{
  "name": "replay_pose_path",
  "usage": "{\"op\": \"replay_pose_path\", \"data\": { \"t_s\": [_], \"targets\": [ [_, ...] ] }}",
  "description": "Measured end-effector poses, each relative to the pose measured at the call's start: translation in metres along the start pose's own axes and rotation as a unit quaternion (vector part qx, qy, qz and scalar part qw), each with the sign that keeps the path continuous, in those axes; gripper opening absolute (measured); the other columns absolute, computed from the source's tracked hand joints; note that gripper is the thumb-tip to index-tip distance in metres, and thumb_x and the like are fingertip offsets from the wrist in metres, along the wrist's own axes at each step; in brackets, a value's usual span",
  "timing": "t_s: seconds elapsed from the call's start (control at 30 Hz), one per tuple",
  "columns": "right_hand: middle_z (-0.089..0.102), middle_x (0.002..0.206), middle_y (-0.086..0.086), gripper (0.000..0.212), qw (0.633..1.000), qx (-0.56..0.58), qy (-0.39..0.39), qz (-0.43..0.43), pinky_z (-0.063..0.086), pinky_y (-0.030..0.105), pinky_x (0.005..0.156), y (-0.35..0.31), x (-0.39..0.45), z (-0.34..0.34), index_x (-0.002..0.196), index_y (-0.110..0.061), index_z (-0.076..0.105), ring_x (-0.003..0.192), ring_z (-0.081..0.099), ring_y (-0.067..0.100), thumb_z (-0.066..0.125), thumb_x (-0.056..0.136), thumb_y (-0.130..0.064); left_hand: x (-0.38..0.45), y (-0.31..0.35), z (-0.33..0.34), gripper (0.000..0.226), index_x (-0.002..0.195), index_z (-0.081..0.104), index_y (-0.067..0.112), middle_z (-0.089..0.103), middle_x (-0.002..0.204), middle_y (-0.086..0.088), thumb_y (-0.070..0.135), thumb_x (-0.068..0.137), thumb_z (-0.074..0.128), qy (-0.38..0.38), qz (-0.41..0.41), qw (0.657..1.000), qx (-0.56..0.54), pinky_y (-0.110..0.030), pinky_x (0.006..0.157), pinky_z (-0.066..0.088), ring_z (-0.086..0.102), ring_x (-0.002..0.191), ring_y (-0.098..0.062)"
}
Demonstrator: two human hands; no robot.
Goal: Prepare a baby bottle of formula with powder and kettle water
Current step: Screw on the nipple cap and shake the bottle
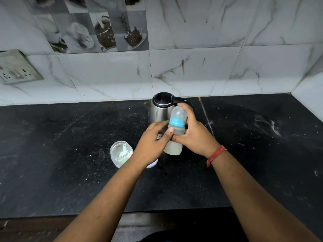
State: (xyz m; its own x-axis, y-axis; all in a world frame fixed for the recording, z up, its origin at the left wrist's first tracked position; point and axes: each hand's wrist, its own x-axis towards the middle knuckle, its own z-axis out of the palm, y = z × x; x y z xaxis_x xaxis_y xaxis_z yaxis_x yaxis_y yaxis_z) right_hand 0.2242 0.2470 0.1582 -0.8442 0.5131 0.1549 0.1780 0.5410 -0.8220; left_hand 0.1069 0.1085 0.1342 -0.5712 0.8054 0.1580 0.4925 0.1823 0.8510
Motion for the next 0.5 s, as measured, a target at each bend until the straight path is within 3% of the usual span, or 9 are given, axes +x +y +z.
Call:
{"op": "replay_pose_path", "data": {
  "t_s": [0.1, 0.23, 0.33, 0.43, 0.5],
  "targets": [
    [0.063, 0.110, -0.015, 0.095, 0.998, 0.045, 0.046, 0.019, 0.054, 0.017, 0.078, 0.007, 0.000, -0.003, 0.147, -0.044, 0.023, 0.091, 0.069, 0.004, 0.087, 0.078, -0.032, 0.006, -0.018, -0.011, 0.077, 0.158, 0.037, 0.025, 0.026, 0.169, -0.002, 0.069, 0.096, 0.038, 0.038, 0.024, 0.991, 0.128, -0.041, 0.126, 0.020, 0.024, 0.154, -0.018],
    [0.059, 0.116, -0.012, 0.096, 0.993, 0.089, 0.069, 0.043, 0.062, 0.048, 0.083, 0.014, 0.002, -0.009, 0.144, -0.051, 0.024, 0.097, 0.068, 0.014, 0.087, 0.075, -0.036, 0.012, -0.039, -0.028, 0.084, 0.164, 0.009, 0.033, -0.012, 0.173, 0.001, 0.076, 0.092, 0.016, 0.044, 0.016, 0.937, 0.346, -0.061, 0.124, 0.000, -0.010, 0.160, -0.028],
    [0.060, 0.124, -0.003, 0.098, 0.990, 0.091, 0.092, 0.053, 0.060, 0.053, 0.085, 0.016, 0.005, -0.015, 0.144, -0.055, 0.023, 0.102, 0.067, 0.017, 0.085, 0.068, -0.047, 0.015, -0.047, -0.038, 0.084, 0.163, -0.002, 0.035, -0.021, 0.171, 0.001, 0.077, 0.091, 0.007, 0.036, -0.005, 0.915, 0.401, -0.066, 0.123, -0.003, -0.021, 0.157, -0.031],
    [0.060, 0.127, -0.001, 0.095, 0.982, 0.110, 0.146, 0.044, 0.058, 0.051, 0.093, 0.015, 0.008, -0.026, 0.144, -0.053, 0.025, 0.105, 0.067, 0.016, 0.087, 0.076, -0.029, 0.016, -0.051, -0.044, 0.083, 0.163, -0.002, 0.034, -0.021, 0.170, 0.000, 0.076, 0.092, 0.007, 0.046, -0.012, 0.911, 0.409, -0.068, 0.123, -0.002, -0.022, 0.157, -0.033],
    [0.062, 0.123, -0.002, 0.093, 0.954, 0.171, 0.242, 0.040, 0.059, 0.054, 0.091, 0.013, 0.011, -0.033, 0.145, -0.049, 0.027, 0.103, 0.069, 0.018, 0.086, 0.079, -0.021, 0.017, -0.051, -0.045, 0.083, 0.164, -0.001, 0.033, -0.021, 0.170, -0.001, 0.076, 0.092, 0.007, 0.050, -0.013, 0.912, 0.408, -0.068, 0.123, -0.002, -0.021, 0.157, -0.034]
  ]
}}
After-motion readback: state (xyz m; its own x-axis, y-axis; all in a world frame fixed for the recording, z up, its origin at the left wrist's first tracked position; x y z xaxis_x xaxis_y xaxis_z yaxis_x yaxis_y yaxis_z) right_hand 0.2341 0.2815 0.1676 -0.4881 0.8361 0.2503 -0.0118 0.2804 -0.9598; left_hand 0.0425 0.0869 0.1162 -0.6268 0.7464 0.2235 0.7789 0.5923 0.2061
